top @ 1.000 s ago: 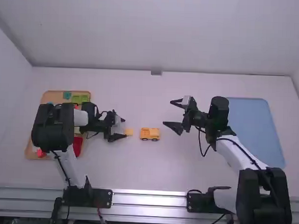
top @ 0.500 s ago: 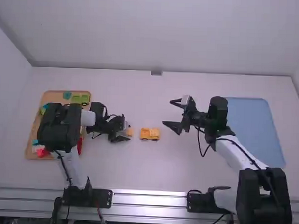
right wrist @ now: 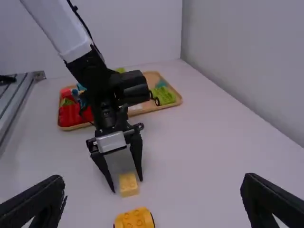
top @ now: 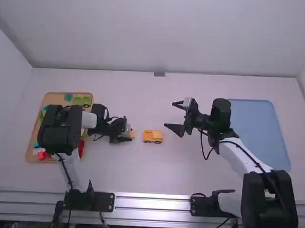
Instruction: Assemble lego blocks to make yellow taxi
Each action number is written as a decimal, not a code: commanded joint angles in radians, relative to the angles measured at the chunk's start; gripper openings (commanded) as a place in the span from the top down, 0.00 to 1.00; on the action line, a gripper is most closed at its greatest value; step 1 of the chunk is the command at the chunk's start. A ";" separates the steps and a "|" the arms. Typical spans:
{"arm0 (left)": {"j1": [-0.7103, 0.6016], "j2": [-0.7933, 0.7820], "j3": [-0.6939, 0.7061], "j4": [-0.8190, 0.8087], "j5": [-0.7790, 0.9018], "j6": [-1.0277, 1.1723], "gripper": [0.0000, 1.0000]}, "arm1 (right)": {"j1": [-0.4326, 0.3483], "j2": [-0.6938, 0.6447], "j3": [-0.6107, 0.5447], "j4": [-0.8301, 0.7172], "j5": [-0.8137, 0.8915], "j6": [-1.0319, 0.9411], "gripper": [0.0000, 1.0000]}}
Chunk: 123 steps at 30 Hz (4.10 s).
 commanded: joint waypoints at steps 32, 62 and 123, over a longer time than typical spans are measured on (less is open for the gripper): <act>-0.094 -0.246 0.003 -0.237 0.129 0.049 0.89 | 0.151 0.405 0.026 -0.047 0.215 -0.455 0.01; -0.296 -0.189 0.001 0.092 -0.138 -0.443 0.85 | 0.166 0.760 0.177 -0.032 0.047 -0.618 0.01; -0.346 -0.161 -0.020 0.124 -0.220 -0.420 0.53 | 0.193 0.760 0.177 -0.085 0.099 -0.657 0.53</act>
